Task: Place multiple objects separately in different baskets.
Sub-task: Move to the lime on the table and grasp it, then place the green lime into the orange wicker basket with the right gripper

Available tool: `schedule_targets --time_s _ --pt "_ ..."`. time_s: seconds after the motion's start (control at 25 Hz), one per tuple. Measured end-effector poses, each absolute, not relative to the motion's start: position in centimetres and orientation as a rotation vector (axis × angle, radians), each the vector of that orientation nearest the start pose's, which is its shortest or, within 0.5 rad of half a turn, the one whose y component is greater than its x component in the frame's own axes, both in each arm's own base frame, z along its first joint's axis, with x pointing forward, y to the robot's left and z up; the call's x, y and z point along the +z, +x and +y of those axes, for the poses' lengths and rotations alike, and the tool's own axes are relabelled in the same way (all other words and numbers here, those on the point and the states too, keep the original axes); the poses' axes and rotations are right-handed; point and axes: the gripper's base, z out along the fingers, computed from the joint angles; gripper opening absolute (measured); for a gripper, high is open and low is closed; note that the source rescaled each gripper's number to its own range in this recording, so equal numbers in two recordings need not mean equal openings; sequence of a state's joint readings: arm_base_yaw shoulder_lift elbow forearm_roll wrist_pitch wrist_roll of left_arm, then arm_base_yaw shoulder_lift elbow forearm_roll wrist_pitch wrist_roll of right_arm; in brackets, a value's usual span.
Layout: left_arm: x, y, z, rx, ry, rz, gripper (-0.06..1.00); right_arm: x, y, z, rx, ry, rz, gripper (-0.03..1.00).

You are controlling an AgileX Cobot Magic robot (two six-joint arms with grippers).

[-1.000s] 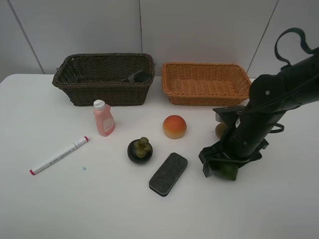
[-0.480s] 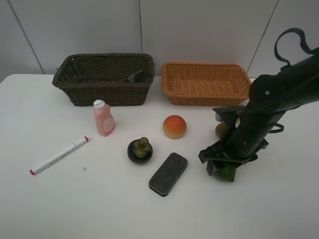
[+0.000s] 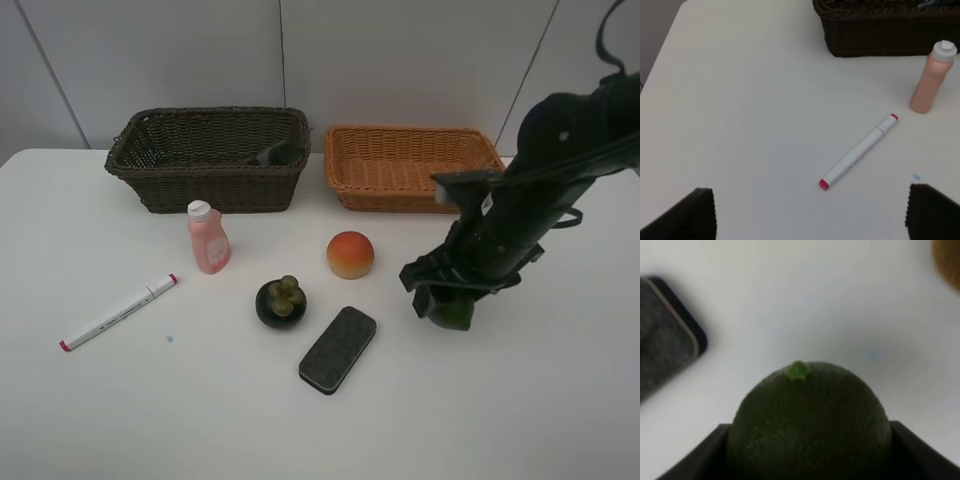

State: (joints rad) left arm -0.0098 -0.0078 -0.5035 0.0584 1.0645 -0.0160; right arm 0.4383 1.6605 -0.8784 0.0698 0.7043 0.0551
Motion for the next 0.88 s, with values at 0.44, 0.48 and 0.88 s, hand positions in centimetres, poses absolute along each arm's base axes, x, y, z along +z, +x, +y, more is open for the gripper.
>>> schedule_targets --time_s 0.44,0.48,0.88 --pt "27.8 -0.7 0.5 0.054 -0.009 2.036 1.00 28.3 34.2 10.8 0.036 -0.315 2.629 0.48" --pt "27.8 -0.7 0.5 0.054 -0.009 2.036 1.00 28.6 35.0 10.4 0.030 -0.291 2.617 0.48" --pt "27.8 -0.7 0.5 0.054 -0.009 2.036 1.00 25.1 43.3 7.6 -0.055 -0.177 2.573 0.48"
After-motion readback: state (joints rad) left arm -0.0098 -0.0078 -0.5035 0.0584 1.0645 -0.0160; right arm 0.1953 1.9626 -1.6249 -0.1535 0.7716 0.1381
